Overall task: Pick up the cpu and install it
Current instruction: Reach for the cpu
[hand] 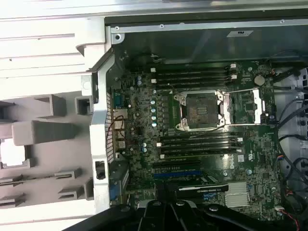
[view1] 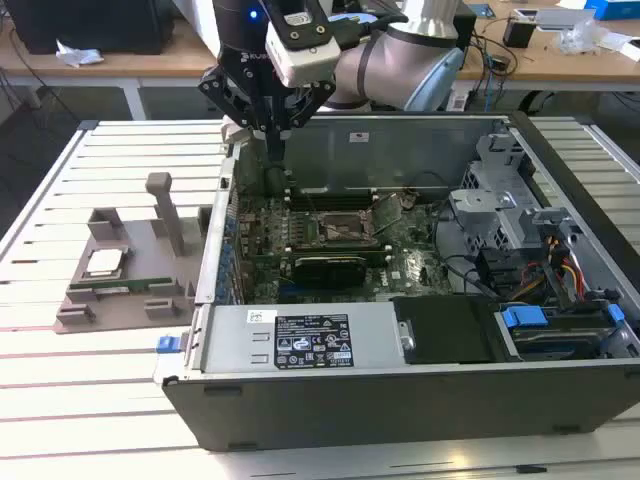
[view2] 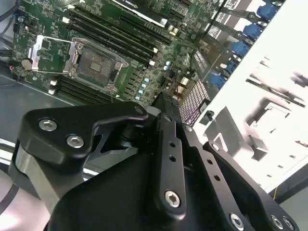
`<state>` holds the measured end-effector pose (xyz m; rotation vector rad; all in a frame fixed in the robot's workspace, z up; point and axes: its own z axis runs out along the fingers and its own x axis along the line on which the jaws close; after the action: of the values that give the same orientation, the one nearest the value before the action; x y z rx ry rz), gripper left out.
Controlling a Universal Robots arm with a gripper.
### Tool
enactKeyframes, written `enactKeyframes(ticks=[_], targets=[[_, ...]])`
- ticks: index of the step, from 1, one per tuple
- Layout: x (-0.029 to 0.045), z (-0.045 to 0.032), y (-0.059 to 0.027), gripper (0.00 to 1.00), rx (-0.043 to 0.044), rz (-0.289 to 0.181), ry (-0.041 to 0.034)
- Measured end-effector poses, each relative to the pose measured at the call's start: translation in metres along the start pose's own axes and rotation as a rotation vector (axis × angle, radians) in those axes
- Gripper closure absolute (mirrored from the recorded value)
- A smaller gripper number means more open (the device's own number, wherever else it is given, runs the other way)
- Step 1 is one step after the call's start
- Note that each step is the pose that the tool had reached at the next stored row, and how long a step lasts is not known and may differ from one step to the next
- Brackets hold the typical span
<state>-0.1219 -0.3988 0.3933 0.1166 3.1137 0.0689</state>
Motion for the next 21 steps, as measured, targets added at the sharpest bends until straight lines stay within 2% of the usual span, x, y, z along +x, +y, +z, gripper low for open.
enactKeyframes(ticks=[1, 3, 5, 12, 16, 17, 18, 21], targets=[[0.0018, -0.0001, -0.0002, 0.89, 0.0, 0.0, -0.0001], [0.011, -0.0003, -0.0008, 0.89, 0.0001, 0.0, 0.0], [0.0162, -0.0004, -0.0012, 0.89, 0.0, 0.0, 0.0], [0.0422, -0.0011, -0.0031, 0.89, 0.0, 0.0, 0.0], [0.0532, -0.0014, -0.004, 0.89, 0.0, 0.0, 0.0], [0.0586, -0.0015, -0.0044, 0.89, 0.0, 0.0, 0.0], [0.0675, -0.0018, -0.0051, 0.89, 0.0, 0.0, 0.0], [0.0805, -0.002, -0.006, 0.89, 0.0001, 0.0, 0.0]])
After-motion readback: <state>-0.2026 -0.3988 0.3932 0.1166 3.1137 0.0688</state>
